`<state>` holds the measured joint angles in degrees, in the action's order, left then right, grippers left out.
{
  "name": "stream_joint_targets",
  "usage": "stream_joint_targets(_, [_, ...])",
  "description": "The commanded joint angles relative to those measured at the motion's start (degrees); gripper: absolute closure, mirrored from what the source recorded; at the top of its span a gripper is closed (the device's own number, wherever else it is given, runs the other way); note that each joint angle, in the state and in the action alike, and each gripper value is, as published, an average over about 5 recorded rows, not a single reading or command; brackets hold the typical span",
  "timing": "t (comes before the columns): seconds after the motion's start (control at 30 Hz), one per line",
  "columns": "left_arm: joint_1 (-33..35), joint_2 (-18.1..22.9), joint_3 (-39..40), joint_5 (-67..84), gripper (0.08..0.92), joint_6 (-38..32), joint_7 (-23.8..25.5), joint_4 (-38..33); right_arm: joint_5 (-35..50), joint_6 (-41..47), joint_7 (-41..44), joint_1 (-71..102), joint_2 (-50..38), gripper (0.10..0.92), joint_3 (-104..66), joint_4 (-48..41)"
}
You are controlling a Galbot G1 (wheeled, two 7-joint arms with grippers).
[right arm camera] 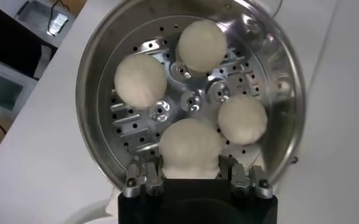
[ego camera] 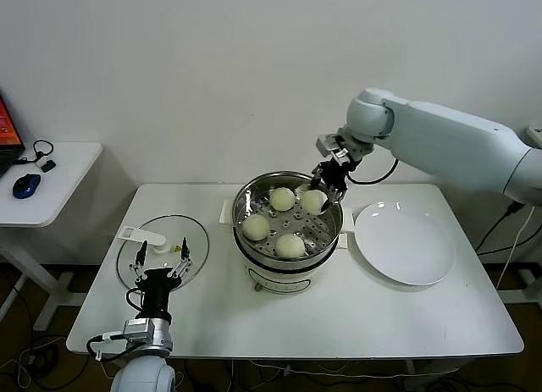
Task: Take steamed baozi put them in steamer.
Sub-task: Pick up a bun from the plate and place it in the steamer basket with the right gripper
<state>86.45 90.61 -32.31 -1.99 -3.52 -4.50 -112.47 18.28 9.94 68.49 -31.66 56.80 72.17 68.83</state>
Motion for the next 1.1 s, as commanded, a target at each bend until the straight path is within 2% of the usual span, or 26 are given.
stream_joint_targets(0.03, [-0.36, -0.17, -0.07, 0.15, 0.177, 0.10, 0.00, 0.43, 0.18, 0.97, -0.26, 2.93, 1.77, 0.406, 0.83, -1.55])
stream_joint_targets(0.93, [-0.44, -0.23, 0.07, 0.25, 0.177, 0.12, 0.03, 0.62, -2.40, 0.12, -0.91, 4.89, 1.60, 0.406, -0.36, -3.05])
stream_joint_targets(1.1, [-0.47, -0.21, 0.10, 0.24, 0.177, 0.14, 0.03, 0.69, -2.30, 0.04, -0.81, 4.89, 1.75, 0.364, -0.46, -2.97])
